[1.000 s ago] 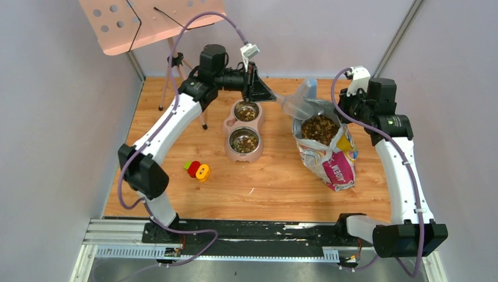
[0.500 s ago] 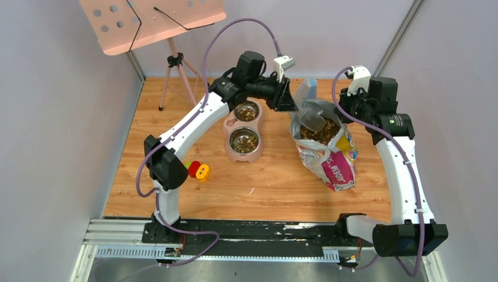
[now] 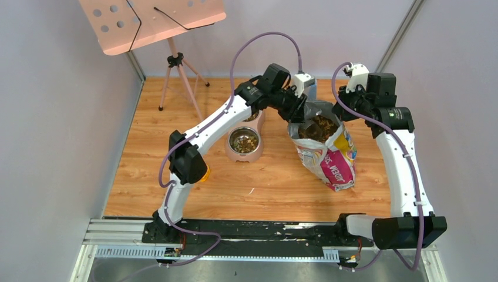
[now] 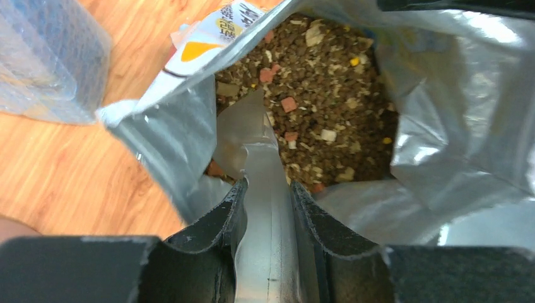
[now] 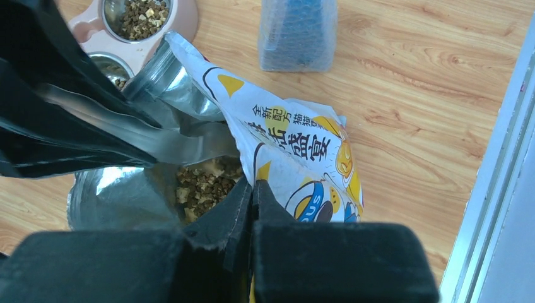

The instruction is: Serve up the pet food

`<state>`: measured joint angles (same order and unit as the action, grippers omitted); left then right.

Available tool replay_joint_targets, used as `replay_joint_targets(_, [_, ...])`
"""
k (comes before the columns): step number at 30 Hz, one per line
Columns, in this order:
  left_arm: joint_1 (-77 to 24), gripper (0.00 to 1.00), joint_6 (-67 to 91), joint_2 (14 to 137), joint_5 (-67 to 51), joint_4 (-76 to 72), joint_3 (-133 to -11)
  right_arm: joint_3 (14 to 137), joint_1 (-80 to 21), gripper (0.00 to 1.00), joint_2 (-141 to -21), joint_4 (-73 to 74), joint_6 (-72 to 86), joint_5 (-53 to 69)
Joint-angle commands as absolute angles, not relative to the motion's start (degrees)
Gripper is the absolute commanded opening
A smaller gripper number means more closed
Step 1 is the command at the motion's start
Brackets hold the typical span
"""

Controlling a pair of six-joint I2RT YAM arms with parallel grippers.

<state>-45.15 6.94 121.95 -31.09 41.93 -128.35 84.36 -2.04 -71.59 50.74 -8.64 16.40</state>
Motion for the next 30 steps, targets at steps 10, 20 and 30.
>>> replay_joint_targets(10, [-47.55,0.00,-7.24,122.98,-18.02,36.52,-131.98,88.28,-3.08,0.00,-71.06,44.82,-6.88,19.86])
replay_joint_targets(20, [-49.12,0.00,-11.66,123.60,-19.42,35.09,-126.50,88.55,-3.26,0.00,-71.97,44.64,-7.03,20.06])
replay_joint_targets(30, [-49.57,0.00,-1.99,122.20,-30.92,37.55,-117.61,88.13,-3.33,0.00,-72.09,44.05,-6.68,20.38])
